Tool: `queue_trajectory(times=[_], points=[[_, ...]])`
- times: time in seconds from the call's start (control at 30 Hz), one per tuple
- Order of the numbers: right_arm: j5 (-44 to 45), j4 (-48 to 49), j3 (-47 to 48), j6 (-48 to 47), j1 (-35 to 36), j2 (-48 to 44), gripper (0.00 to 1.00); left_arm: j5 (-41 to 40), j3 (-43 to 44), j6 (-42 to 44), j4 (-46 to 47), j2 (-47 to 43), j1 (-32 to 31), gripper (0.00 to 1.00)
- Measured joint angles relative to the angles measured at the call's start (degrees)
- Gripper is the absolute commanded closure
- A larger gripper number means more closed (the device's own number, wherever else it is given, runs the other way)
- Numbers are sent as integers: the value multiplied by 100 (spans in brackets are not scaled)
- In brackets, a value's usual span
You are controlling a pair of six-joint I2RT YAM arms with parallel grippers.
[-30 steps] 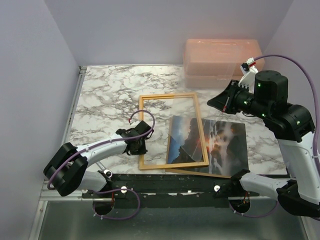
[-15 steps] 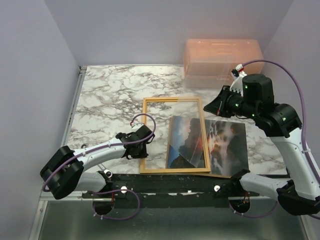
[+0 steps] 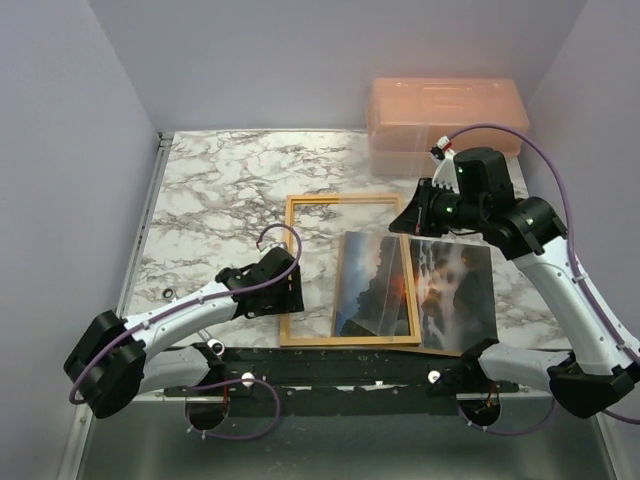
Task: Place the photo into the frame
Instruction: Place the photo frame item in the photo frame.
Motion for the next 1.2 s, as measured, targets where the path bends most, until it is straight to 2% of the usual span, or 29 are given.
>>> queue_trajectory(times=[0.4, 0.63, 0.93, 1.2], points=[[-800, 334, 101, -365, -79, 872, 100, 1484, -800, 389, 702, -1008, 1779, 30], [-1878, 603, 81, -531, -647, 1375, 100, 2247, -1043, 546, 1099, -1038, 2483, 32], [-3703, 994, -264, -688, -1976, 1729, 99, 2743, -1117, 730, 1434, -811, 2959, 41], [-4050, 1036, -348, -898, -2085, 2138, 99, 2745, -951, 931, 1475, -197, 2988, 48]])
